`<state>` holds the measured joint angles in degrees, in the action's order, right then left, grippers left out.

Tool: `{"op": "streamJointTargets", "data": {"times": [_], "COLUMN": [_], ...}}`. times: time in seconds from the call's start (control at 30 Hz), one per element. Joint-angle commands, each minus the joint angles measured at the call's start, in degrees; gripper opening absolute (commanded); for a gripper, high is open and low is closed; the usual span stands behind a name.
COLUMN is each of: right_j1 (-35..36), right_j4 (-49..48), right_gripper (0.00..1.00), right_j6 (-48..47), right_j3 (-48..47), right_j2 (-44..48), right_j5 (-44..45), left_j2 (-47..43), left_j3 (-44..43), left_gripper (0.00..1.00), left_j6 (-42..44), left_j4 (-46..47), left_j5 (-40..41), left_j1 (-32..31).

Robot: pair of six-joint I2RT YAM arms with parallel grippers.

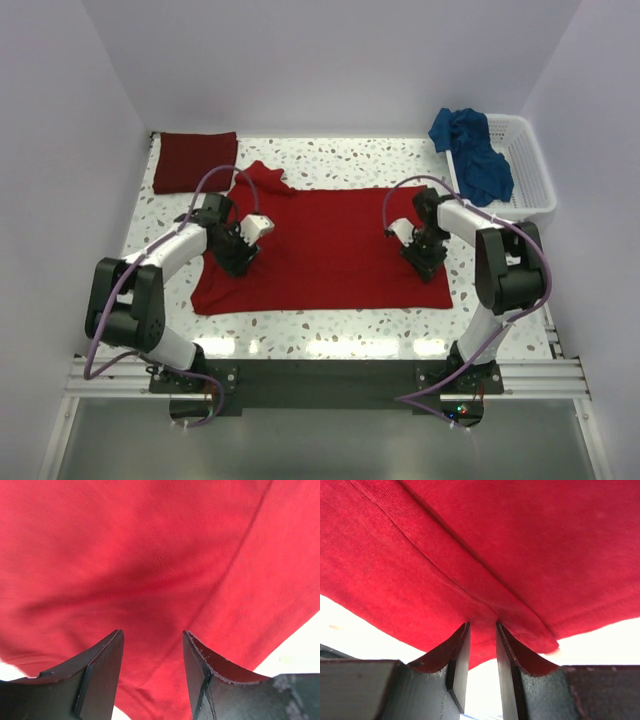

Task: Fold and stack the t-shirts
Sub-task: Fold the tshirt

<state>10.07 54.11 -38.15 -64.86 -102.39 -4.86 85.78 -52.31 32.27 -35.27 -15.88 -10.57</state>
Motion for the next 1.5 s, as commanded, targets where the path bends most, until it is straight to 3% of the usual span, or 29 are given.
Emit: {"op": "streamJointTargets", "data": {"times": [0.0, 0.27, 0.33, 0.47, 0.6, 0.93, 1.2, 1.47], "right_j1": [2.1, 5.5, 5.8, 5.2, -1.0, -4.4, -4.6, -6.0], "right_j4": [-1.6, 0.1, 2.7, 12.5, 12.9, -5.1, -12.4, -16.2], "right_gripper": [0.31, 0.31, 0.32, 0.37, 0.43, 0.40, 0.39, 0.38], "right_j6": [-0.1, -0.5, -1.8, -4.0, -2.4, 6.3, 7.2, 9.8], "right_j3": [3.5, 10.6, 10.8, 5.4, -8.7, -25.8, -33.0, -35.2], "right_j2": [-0.1, 3.2, 4.7, 7.0, 6.9, -8.2, -17.3, -20.0], "right_j5": [1.8, 1.9, -2.8, -12.3, -15.6, -0.9, 6.1, 6.7], "left_j2": [2.5, 1.0, -0.5, -2.8, -0.9, 17.4, 22.8, 25.8], "left_j3": [3.8, 11.3, 12.4, 6.1, -5.5, -31.2, -34.9, -35.8], "left_gripper": [0.55, 0.54, 0.54, 0.56, 0.59, 0.65, 0.66, 0.66], "left_j6": [3.8, 10.3, 11.2, 13.0, 9.8, -3.1, -5.4, -7.3], "left_j4": [-3.1, -3.8, -5.5, -9.3, -9.4, -1.3, 3.2, 4.2], "left_j5": [1.0, 5.9, 5.9, 1.5, -2.6, -9.0, -6.8, -9.0], "left_j1": [0.0, 0.0, 0.0, 0.5, 2.0, 6.4, 7.1, 8.0]}}
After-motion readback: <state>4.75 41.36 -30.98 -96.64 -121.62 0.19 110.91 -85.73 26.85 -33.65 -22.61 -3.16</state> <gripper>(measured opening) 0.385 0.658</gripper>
